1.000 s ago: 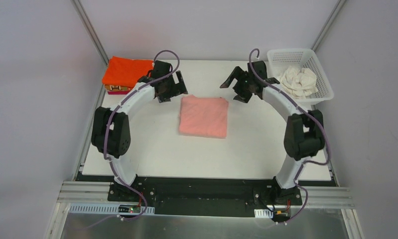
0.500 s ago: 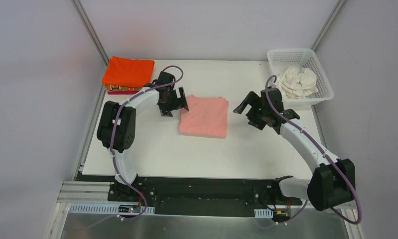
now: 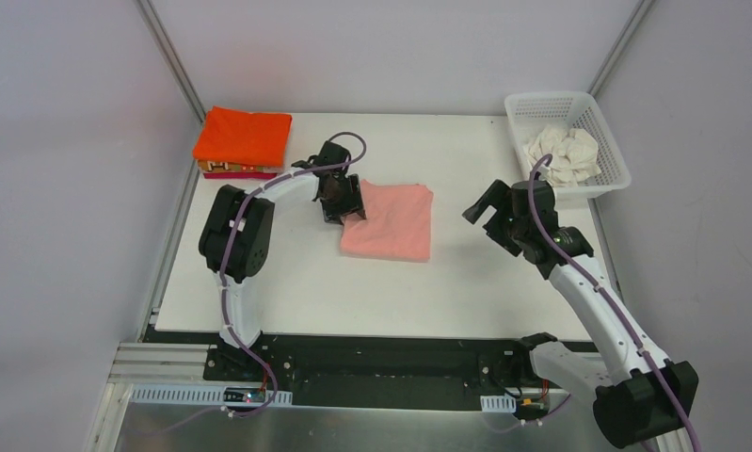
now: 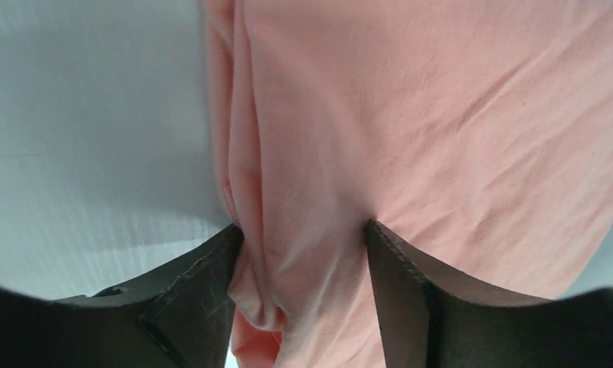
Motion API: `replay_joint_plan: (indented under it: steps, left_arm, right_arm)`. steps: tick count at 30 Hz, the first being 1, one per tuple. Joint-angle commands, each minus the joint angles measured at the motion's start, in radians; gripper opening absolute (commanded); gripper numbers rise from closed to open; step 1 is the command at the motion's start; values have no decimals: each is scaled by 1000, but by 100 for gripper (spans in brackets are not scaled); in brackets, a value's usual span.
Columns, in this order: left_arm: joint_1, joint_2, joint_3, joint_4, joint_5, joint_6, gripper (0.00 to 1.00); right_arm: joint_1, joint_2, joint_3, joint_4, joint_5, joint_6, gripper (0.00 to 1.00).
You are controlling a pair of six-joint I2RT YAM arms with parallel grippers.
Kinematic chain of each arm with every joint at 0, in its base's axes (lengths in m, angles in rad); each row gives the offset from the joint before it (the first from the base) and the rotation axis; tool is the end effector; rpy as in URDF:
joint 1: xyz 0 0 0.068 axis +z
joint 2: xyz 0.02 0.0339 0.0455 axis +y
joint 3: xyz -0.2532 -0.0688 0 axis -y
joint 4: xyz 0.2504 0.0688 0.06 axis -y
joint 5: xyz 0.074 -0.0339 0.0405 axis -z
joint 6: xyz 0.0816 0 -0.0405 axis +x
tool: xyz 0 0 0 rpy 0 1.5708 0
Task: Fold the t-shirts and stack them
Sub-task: Put the neatly folded tshirt into the corner of the board with the left arm
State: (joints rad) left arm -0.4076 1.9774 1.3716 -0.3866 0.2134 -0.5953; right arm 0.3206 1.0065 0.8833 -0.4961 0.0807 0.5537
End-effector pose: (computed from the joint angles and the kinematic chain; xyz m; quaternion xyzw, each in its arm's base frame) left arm 0.4010 -0.1919 0.1241 -0.0591 0.9517 -0.2258 0.1996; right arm 0.2554 0.0779 0.2661 0.1216 0.8801 0.1613 0.4298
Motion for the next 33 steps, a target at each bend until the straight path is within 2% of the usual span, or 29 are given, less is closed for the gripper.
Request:
replay_joint_plan:
  steps: [1,6,7,8,9,16,19,24,33]
  left_arm:
    - [-46,67,-12,-31,-41,-26,53]
    - [-98,108,-4,-32,-149,-29,30]
    - [-120,114,0,-36,-189,-21,21]
    - [-138,119,5,-48,-240,-12,6]
    - [-152,123,14,-61,-291,-4,0]
    - [-165,100,117,-173,-482,102,0]
    - [-165,70,173,-194,-605,229,0]
    - [-152,72,299,-199,-910,498,0]
    - [18,144,525,-156,-969,842,0]
  right_arm:
    - [3,-35,-9,-47,69,-29,100]
    - [3,-54,-33,-44,77,-46,100]
    - [2,-61,-45,-25,83,-57,100]
    - [2,-67,-57,-11,94,-67,100]
    - [0,-75,-65,-8,109,-72,100]
    - [-2,-157,-126,53,136,-128,100]
    - [-3,-182,-140,65,154,-146,100]
    - [-3,-191,-149,71,177,-158,100]
    - [-3,-180,-157,76,222,-178,100]
